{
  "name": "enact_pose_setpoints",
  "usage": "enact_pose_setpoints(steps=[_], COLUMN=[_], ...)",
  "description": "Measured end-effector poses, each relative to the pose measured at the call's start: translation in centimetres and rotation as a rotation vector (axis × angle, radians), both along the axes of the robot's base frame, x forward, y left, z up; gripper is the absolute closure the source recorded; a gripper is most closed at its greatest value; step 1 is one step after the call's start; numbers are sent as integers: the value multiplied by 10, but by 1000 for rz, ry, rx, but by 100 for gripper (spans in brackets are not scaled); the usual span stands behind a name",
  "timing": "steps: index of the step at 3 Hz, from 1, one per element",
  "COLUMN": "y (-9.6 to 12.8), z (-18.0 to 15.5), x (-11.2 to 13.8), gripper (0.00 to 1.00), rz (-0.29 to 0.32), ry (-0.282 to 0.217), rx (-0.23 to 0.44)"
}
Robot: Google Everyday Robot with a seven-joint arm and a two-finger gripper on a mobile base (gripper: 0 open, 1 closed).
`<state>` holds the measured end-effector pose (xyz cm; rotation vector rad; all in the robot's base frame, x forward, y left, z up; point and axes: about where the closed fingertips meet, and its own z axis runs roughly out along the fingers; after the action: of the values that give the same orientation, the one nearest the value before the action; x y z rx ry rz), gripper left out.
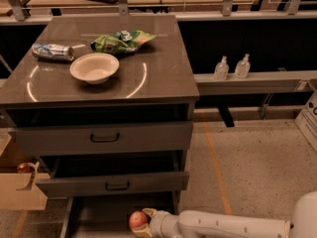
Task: Place apple into bottom drawer
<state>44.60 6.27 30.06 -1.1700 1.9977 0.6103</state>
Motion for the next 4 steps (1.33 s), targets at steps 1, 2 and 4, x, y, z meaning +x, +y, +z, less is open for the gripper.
enact_pose_setpoints(steps=[1, 2, 4], y=[1, -2, 0], z=[-39, -65, -108], x=[22, 44, 90], gripper=[74, 51, 0], rz=[-46, -72, -99], ry=[12, 27, 29], rx=[4, 5, -6])
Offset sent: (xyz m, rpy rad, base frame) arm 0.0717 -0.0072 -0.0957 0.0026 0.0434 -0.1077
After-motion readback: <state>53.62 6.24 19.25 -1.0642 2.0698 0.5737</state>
